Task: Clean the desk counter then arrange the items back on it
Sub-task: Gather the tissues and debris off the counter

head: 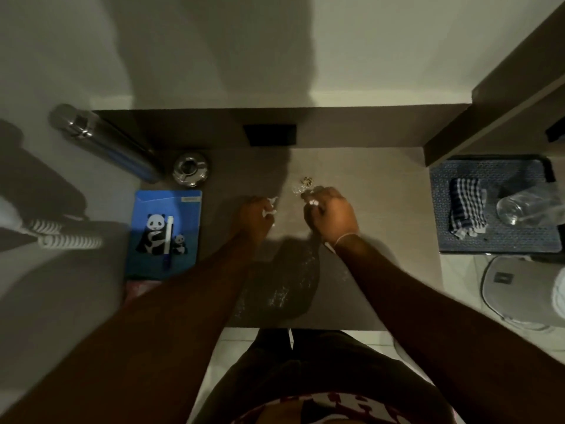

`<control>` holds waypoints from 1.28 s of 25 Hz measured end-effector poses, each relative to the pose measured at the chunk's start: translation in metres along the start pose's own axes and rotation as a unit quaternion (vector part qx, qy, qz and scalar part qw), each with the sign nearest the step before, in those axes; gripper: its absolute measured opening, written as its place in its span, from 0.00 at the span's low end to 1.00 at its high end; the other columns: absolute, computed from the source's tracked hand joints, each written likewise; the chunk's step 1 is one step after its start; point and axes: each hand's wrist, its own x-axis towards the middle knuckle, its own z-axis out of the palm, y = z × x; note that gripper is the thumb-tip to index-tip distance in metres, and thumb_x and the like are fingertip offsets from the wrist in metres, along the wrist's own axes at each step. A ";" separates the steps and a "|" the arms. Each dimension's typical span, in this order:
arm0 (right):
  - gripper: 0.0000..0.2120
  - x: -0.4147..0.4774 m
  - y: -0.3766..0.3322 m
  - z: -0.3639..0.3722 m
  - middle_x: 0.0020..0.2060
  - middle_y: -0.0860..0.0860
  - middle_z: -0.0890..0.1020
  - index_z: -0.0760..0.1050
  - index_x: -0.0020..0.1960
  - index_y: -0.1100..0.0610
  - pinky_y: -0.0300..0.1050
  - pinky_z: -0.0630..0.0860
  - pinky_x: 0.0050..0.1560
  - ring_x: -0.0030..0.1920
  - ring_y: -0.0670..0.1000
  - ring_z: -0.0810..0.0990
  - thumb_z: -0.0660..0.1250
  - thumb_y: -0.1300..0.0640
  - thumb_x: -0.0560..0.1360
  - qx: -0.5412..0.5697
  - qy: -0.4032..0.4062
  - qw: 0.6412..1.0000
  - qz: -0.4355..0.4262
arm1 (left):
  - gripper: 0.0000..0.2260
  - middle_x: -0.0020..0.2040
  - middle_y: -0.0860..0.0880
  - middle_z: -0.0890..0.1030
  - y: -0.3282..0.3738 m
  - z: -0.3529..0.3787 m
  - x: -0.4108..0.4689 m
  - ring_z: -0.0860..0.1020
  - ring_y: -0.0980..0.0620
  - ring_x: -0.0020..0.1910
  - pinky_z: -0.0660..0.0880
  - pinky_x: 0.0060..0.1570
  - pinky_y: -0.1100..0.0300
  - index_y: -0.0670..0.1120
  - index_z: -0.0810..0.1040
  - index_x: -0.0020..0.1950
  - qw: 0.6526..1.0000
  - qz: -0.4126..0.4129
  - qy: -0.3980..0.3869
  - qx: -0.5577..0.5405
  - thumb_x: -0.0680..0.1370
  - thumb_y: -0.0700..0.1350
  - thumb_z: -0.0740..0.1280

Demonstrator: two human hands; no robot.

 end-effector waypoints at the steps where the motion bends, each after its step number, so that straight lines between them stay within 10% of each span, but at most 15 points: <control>1: 0.13 0.015 -0.005 -0.006 0.62 0.52 0.83 0.84 0.63 0.53 0.39 0.74 0.63 0.59 0.54 0.83 0.68 0.59 0.80 0.006 0.020 1.000 0.014 | 0.06 0.60 0.43 0.82 -0.006 0.003 -0.007 0.80 0.43 0.58 0.76 0.60 0.52 0.45 0.82 0.53 1.000 -0.012 -0.005 -0.012 0.76 0.42 0.72; 12: 0.17 0.076 -0.024 -0.013 0.64 0.57 0.83 0.84 0.64 0.58 0.52 0.77 0.70 0.64 0.60 0.82 0.68 0.65 0.77 -0.108 -0.099 0.987 -0.061 | 0.06 0.54 0.47 0.82 -0.035 0.013 -0.086 0.82 0.48 0.51 0.81 0.55 0.46 0.48 0.78 0.54 0.977 -0.042 0.032 -0.206 0.79 0.41 0.69; 16: 0.14 0.072 -0.016 -0.030 0.61 0.56 0.86 0.86 0.62 0.57 0.47 0.77 0.69 0.62 0.58 0.84 0.70 0.62 0.78 -0.035 -0.035 0.999 0.013 | 0.04 0.49 0.53 0.80 -0.033 0.004 -0.081 0.80 0.56 0.47 0.76 0.47 0.61 0.51 0.77 0.53 0.987 -0.031 0.036 -0.156 0.79 0.45 0.69; 22: 0.12 -0.021 0.032 -0.058 0.54 0.53 0.86 0.84 0.61 0.56 0.38 0.79 0.56 0.55 0.53 0.84 0.73 0.54 0.80 0.116 0.004 0.983 0.139 | 0.07 0.55 0.46 0.83 -0.002 0.011 -0.065 0.81 0.48 0.52 0.78 0.56 0.53 0.45 0.80 0.57 0.993 0.015 0.014 -0.119 0.81 0.45 0.66; 26: 0.11 -0.093 0.065 -0.030 0.60 0.55 0.85 0.84 0.60 0.57 0.52 0.80 0.64 0.60 0.58 0.83 0.72 0.61 0.79 0.022 -0.028 0.994 0.103 | 0.06 0.50 0.49 0.84 0.015 0.018 -0.069 0.82 0.45 0.49 0.79 0.52 0.47 0.50 0.77 0.56 0.991 0.070 0.043 -0.105 0.79 0.48 0.67; 32: 0.23 -0.104 0.069 -0.005 0.75 0.57 0.73 0.75 0.73 0.56 0.54 0.72 0.68 0.72 0.61 0.72 0.61 0.43 0.85 -0.195 -0.095 0.976 -0.009 | 0.16 0.59 0.45 0.82 0.024 0.020 -0.068 0.81 0.41 0.58 0.79 0.60 0.44 0.52 0.72 0.66 0.996 -0.016 -0.011 -0.089 0.79 0.48 0.68</control>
